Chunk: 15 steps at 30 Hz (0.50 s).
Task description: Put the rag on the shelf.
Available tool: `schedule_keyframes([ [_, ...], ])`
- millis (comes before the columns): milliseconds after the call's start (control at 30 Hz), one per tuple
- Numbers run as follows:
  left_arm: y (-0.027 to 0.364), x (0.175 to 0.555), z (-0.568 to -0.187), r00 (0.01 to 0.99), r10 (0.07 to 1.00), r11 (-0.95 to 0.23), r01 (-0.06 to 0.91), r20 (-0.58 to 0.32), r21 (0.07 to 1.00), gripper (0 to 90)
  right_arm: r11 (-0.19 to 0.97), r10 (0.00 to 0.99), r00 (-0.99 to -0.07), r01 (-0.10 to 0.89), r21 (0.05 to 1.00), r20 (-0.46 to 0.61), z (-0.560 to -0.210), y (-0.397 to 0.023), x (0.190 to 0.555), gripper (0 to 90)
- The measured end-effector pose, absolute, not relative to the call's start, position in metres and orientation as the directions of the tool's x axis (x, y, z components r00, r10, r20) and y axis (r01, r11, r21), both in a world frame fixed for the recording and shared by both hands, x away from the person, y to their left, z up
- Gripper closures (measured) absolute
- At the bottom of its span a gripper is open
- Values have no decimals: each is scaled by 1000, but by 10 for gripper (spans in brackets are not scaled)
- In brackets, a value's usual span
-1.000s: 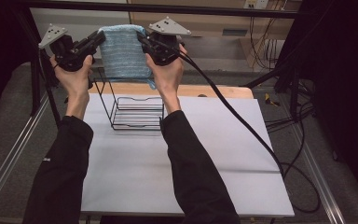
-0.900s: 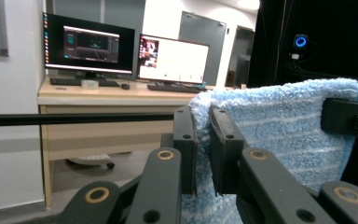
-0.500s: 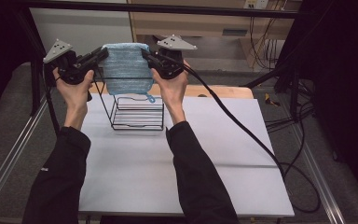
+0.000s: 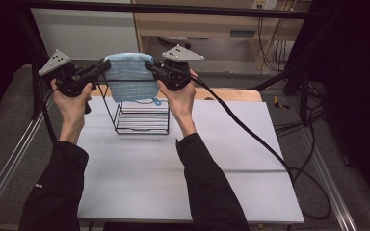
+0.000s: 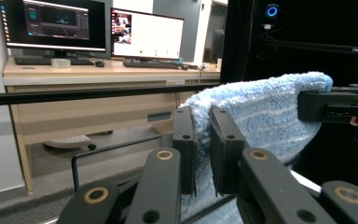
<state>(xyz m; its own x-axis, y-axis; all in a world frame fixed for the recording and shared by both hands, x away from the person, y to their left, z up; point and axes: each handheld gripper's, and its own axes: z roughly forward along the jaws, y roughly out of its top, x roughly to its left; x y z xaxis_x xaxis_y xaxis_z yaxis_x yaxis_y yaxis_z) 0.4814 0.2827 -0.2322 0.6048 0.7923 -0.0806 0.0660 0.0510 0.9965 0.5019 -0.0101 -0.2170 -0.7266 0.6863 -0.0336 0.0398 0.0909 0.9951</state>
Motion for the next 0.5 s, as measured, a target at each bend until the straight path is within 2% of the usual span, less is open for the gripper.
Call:
schedule_keyframes([
  [500,287,460,-237,648,760,-16,90,-46,996,814,151,637,-769,57,987,-53,-224,-17,488,796],
])
